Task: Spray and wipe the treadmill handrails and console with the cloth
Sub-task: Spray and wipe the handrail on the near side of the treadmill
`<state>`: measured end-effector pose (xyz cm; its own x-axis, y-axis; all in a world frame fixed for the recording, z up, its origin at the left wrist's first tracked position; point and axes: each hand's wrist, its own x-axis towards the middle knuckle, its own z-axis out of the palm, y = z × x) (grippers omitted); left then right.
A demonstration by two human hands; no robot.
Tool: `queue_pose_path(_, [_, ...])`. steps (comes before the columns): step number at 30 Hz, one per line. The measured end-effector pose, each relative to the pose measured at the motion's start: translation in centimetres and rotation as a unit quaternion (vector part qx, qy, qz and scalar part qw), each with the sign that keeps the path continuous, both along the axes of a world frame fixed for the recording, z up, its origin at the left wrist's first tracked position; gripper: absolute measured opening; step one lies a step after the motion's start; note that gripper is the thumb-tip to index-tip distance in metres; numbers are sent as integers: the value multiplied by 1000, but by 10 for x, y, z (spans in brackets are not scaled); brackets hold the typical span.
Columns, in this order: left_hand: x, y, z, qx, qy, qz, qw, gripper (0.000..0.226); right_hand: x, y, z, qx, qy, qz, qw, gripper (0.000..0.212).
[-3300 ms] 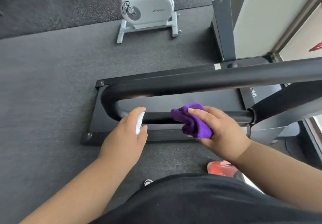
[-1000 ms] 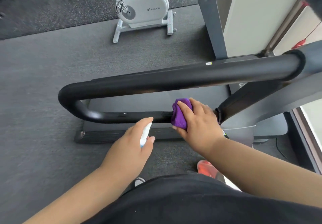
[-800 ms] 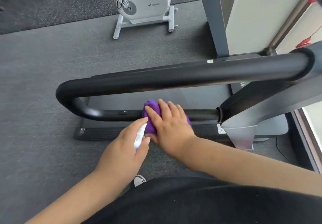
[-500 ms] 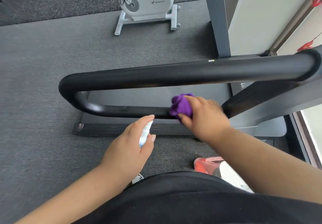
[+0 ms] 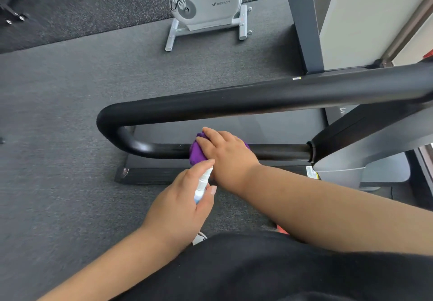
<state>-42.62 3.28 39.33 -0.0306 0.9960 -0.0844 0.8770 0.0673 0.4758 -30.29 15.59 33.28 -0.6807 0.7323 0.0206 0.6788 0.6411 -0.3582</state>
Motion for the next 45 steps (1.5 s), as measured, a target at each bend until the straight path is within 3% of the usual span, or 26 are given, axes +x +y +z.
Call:
queue_pose_path(11, [-16, 0, -7, 7, -13, -7, 1000, 51, 82, 9, -4, -69, 21, -102, 992, 85])
queue_pose_path(17, [-40, -5, -9, 34, -16, -27, 999, 50, 34, 1, -2, -3, 6, -50, 999, 78])
queue_pose_path(29, [-131, 2, -4, 84, -45, -80, 992, 49, -114, 4, 10, -26, 20, 22, 999, 76])
queue_pose_path(32, [-160, 8, -4, 89, -57, -110, 988, 49, -121, 2, 10, -82, 170, -10, 982, 63])
queue_pose_path(35, [-186, 13, -7, 95, -69, -139, 983, 50, -110, -11, 6, -106, 402, -121, 902, 36])
queue_pose_path(37, [-201, 16, -10, 103, -75, -162, 978, 50, -116, -19, 8, -92, 483, -171, 854, 38])
queue_pose_path(38, [-208, 17, -12, 105, -78, -174, 976, 50, -124, -22, 10, -91, 494, -171, 847, 41])
queue_pose_path(42, [-231, 19, -16, 135, -68, -246, 957, 48, -164, -27, 14, -92, 420, -84, 899, 51])
queue_pose_path(45, [-241, 19, -18, 150, -73, -281, 945, 47, -176, -29, 16, -68, 346, -116, 928, 65])
